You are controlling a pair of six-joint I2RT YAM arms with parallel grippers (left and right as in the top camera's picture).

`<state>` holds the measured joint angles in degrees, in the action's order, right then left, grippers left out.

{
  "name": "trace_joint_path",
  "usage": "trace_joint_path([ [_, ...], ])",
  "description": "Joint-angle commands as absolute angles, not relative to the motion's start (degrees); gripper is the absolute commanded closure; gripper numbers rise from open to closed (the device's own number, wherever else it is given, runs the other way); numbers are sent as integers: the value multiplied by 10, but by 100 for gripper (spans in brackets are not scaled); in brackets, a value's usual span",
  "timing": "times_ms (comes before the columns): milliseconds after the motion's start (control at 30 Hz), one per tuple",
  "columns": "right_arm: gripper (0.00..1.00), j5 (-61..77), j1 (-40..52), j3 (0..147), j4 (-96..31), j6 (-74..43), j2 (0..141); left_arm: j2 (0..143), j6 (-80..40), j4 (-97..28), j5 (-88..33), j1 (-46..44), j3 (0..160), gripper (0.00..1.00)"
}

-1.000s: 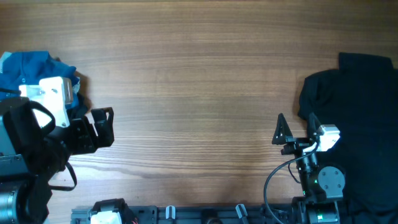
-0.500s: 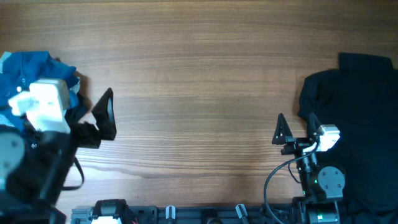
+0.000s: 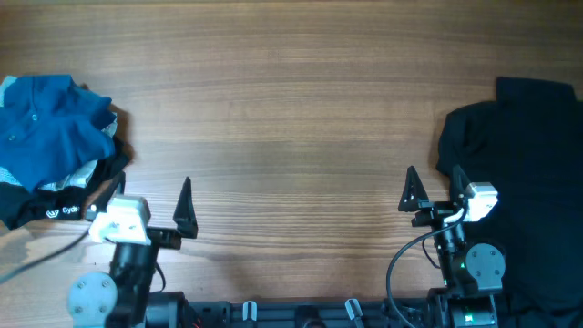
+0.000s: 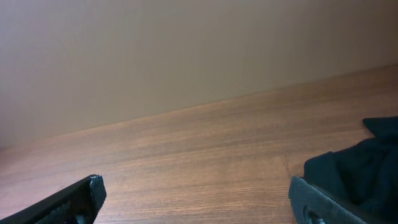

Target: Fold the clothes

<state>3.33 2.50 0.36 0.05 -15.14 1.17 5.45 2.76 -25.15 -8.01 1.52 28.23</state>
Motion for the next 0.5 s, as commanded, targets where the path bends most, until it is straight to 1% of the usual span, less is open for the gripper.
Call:
trace_joint_path([
  [0, 0, 24, 22, 3, 2, -154, 10, 2, 25, -202, -91, 19, 200, 0],
  [200, 0, 25, 22, 3, 2, -154, 10, 2, 25, -74, -109, 19, 93, 0],
  [467, 0, 25, 22, 3, 2, -154, 10, 2, 25, -50, -106, 19, 12, 0],
])
